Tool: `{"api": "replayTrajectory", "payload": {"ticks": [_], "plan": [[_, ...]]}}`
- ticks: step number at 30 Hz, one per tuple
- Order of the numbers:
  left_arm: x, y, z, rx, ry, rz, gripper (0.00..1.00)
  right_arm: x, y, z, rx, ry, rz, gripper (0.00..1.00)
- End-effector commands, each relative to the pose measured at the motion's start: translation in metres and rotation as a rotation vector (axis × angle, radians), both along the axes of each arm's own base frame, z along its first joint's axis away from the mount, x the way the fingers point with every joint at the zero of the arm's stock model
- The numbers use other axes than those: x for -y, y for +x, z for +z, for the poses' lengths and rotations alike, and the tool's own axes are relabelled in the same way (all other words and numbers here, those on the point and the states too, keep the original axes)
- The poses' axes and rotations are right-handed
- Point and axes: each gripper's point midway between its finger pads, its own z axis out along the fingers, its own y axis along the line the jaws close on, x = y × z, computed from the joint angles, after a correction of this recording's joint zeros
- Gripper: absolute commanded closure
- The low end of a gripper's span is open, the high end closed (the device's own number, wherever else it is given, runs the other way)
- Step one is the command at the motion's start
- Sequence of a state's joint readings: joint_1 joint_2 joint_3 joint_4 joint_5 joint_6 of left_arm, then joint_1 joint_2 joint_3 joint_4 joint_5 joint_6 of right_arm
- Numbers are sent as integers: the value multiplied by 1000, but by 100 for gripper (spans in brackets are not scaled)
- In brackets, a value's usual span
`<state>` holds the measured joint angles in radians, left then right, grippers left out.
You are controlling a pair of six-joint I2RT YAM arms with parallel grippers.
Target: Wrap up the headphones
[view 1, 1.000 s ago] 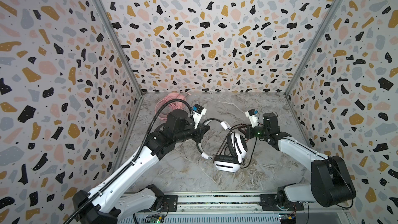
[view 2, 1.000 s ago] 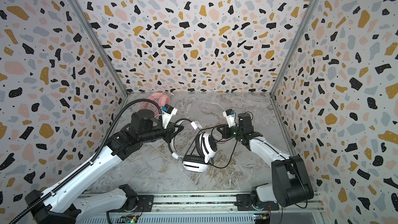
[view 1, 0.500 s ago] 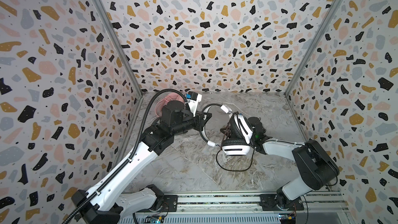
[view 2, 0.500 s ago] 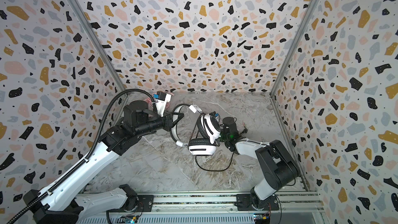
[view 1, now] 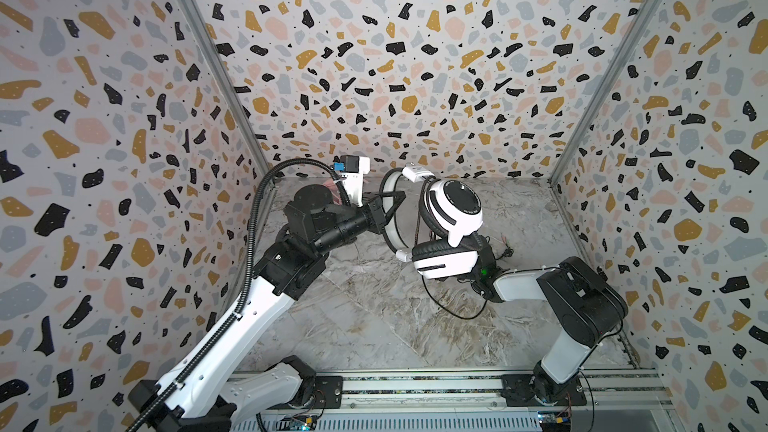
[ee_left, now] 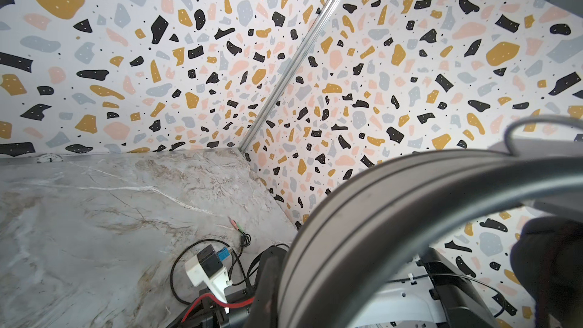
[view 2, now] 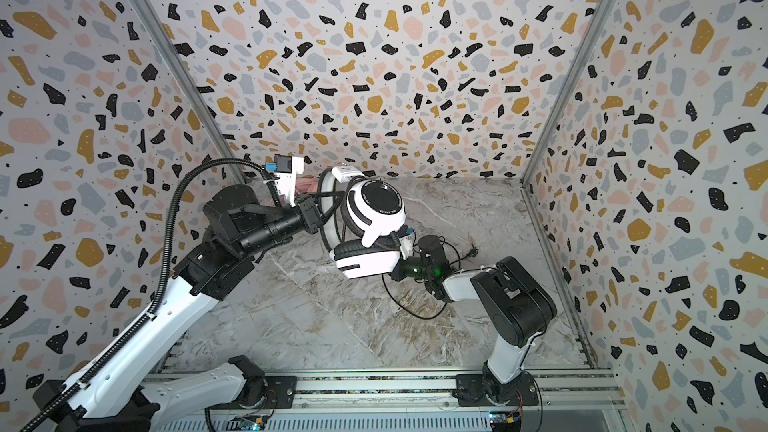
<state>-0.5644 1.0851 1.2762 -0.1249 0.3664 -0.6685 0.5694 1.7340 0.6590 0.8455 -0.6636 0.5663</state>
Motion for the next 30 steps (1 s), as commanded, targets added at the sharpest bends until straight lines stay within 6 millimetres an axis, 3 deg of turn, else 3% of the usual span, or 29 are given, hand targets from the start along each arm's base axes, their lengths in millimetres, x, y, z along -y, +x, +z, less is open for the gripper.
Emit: {"api": "replayTrajectory", "payload": {"ticks": [1, 5, 10, 14, 20, 30], "plan": [[-16, -7, 59, 99, -173, 0, 100, -7, -4, -1, -16, 31, 12, 86], [-40, 6, 73, 91, -240, 50, 100, -10, -15, -20, -46, 12, 23, 87], [-65, 28, 70, 42, -282, 127, 100, -4, -29, -37, -77, 6, 5, 99], [-89, 52, 53, -12, -264, 241, 100, 5, -42, -46, -83, -20, 1, 100], [-145, 87, 16, -89, -221, 546, 100, 23, -65, -52, -71, -93, -14, 100], [-221, 110, -26, -119, -189, 958, 100, 52, -100, -45, 12, -274, -59, 100]]}}
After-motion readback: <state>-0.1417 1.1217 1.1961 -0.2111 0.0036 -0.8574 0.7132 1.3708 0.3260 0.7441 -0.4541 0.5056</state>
